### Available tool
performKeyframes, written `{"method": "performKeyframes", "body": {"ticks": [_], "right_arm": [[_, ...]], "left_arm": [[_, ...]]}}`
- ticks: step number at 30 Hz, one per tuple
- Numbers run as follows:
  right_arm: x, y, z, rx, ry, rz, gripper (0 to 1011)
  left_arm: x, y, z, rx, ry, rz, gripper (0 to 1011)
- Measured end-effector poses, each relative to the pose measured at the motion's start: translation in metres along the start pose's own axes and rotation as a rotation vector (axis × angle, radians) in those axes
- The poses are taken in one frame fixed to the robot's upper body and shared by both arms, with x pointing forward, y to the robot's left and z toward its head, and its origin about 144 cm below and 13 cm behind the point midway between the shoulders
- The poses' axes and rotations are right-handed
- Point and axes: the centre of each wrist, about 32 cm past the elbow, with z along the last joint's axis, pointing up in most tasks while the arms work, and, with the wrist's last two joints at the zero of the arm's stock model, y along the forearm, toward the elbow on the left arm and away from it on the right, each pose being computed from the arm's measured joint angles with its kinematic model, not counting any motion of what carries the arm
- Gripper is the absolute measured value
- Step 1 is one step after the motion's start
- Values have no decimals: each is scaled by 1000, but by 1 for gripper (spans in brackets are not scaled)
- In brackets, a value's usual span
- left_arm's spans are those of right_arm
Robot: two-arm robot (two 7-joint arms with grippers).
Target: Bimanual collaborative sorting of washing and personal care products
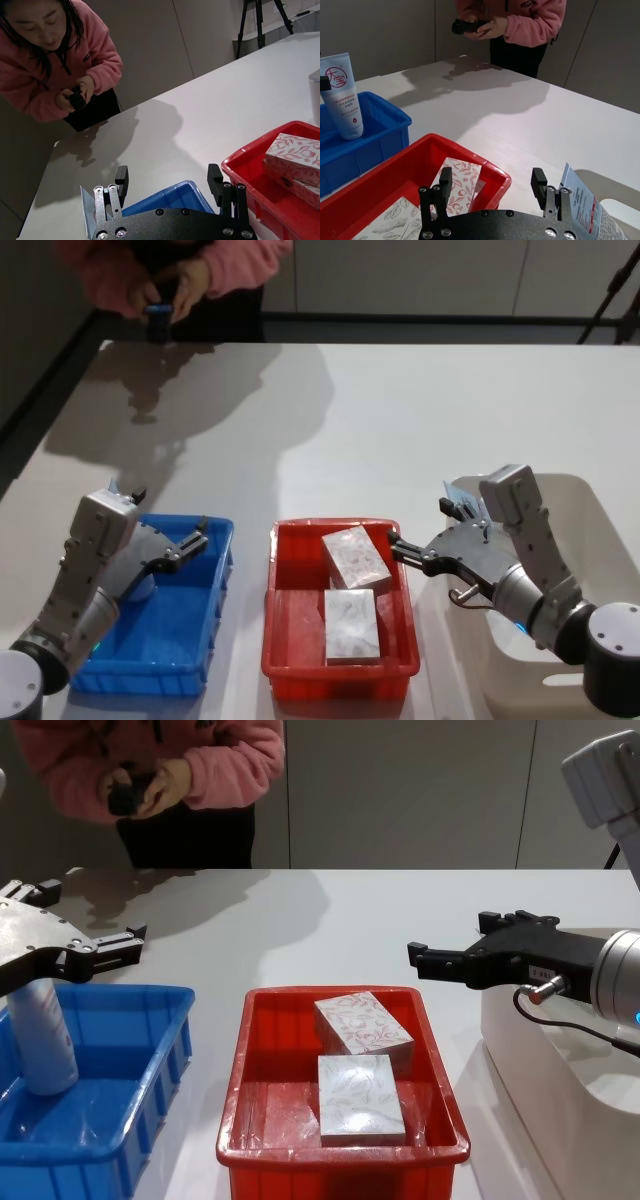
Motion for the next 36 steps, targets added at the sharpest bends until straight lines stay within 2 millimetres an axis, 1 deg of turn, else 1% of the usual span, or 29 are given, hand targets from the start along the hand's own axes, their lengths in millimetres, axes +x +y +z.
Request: {"method": "performKeyframes", "body": {"ticks": [13, 36], "right_arm": [[6, 6, 4, -29, 27, 29, 1001], [1, 26, 7, -100, 119, 45, 1001]], "left_arm": [[0, 0, 0, 0, 0, 0, 1002], [0, 0, 0, 0, 0, 0, 1002]]}}
